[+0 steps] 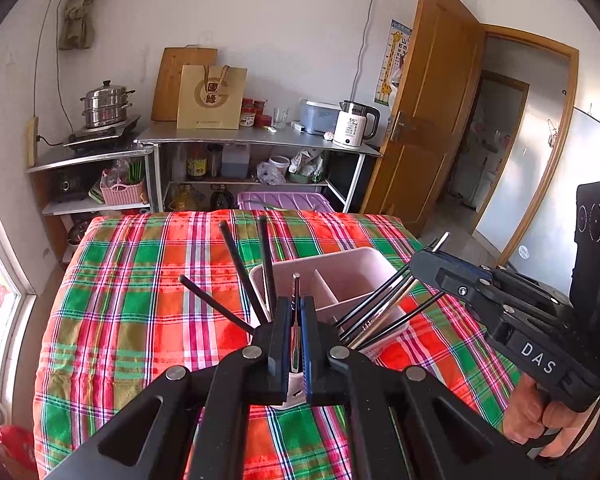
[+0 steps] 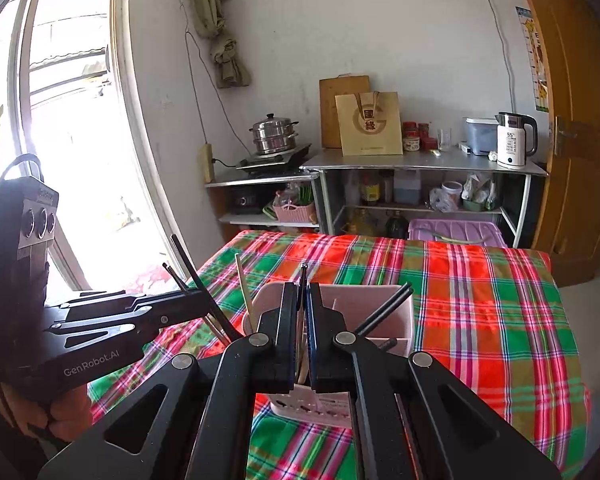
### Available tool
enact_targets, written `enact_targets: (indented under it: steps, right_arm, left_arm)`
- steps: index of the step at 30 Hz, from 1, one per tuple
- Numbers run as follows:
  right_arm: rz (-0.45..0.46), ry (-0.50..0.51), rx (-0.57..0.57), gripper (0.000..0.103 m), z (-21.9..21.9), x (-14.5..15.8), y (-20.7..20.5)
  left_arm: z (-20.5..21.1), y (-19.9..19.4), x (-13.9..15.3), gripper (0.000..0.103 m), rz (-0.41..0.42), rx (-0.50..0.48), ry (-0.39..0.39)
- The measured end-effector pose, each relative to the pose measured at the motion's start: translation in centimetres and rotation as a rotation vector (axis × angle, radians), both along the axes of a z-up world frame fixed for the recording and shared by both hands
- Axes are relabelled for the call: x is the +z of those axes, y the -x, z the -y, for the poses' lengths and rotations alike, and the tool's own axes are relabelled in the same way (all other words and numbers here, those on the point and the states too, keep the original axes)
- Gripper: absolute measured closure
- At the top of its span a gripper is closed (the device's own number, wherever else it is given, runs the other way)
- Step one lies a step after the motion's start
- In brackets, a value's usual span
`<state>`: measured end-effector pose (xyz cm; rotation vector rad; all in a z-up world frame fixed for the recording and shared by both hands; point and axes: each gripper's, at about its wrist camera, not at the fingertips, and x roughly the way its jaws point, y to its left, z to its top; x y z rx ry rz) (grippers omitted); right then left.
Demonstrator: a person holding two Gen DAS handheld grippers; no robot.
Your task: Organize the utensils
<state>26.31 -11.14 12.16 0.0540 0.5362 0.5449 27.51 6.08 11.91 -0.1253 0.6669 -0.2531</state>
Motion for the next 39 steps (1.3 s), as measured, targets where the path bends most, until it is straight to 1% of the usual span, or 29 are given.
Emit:
enact_targets:
  steps: [12, 14, 19, 25, 27, 28, 30, 33, 37, 39]
  right_arm:
    - [-0.080, 0.069, 0.003, 0.099, -0.5, -3.6, -0.6]
    - [-0.082, 0.072, 0.005, 0.099, -0.5, -3.9, -0.5]
    - [-0.084, 0.078, 0.008, 0.099, -0.5, -4.0, -0.5]
    - [-0.089, 0.094, 0.007, 0.098, -0.7, -3.7, -0.2]
    - [-0.079, 0.090, 0.005, 0.091, -0.5, -3.3, 0.2]
    - [-0.073, 0.086, 0.007, 0.090, -0.4, -3.1, 0.4]
    - [-0.062, 0.083, 0.009, 0.089, -0.3, -2.7, 0.9]
    - [-0.043, 0.090, 0.009, 0.089, -0.1, -2.2, 1.6]
    - [-0.030, 0.081, 0.008, 0.086, 0.4, -1.7, 2.5]
    - [-0.023, 0.078, 0.004, 0.082, 0.7, -1.5, 3.2]
  left_arm:
    - [0.3, -0.7, -3.1, 0.099, -0.070, -0.007, 0.008]
    - [0.3, -0.8, -3.5, 0.099, -0.077, -0.006, 0.005]
    - [0.4, -0.6, -3.8, 0.099, -0.068, -0.005, -0.007]
    - [0.8, -0.1, -3.7, 0.098, -0.062, -0.001, -0.042]
    - [0.8, 0.3, -3.6, 0.097, -0.054, 0.001, -0.041]
    - [0.8, 0.5, -3.5, 0.096, -0.050, 0.003, -0.039]
    - [0.7, 1.0, -3.2, 0.089, -0.040, 0.006, -0.037]
    - [0.7, 1.9, -2.8, 0.084, -0.026, 0.008, -0.041]
    - [0.7, 3.4, -2.5, 0.084, -0.008, 0.014, -0.058]
    - [0.6, 4.4, -2.2, 0.084, 0.003, 0.018, -0.058]
